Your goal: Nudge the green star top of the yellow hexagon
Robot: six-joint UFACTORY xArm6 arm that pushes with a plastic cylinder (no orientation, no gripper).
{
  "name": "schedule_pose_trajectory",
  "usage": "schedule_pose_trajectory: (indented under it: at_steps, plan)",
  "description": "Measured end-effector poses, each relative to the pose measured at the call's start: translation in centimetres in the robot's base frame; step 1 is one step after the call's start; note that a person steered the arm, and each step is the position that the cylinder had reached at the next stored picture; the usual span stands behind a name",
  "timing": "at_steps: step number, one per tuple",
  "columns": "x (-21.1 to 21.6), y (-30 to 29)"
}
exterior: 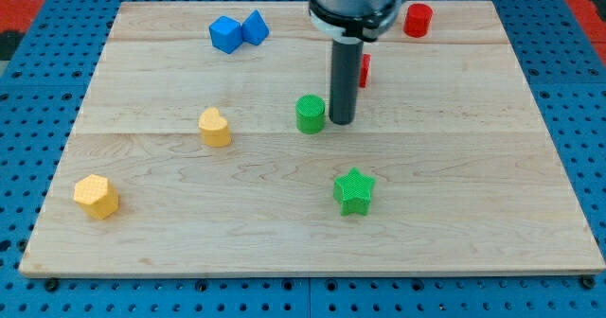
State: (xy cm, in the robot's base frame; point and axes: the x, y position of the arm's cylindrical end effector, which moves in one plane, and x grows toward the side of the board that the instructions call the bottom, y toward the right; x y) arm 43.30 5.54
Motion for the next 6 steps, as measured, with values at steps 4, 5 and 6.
schedule_pose_trajectory:
  at_steps: [4,5,6]
  plan:
    - [-1.0,-5.6]
    - [3.3,2.8]
    - [8.7,8.8]
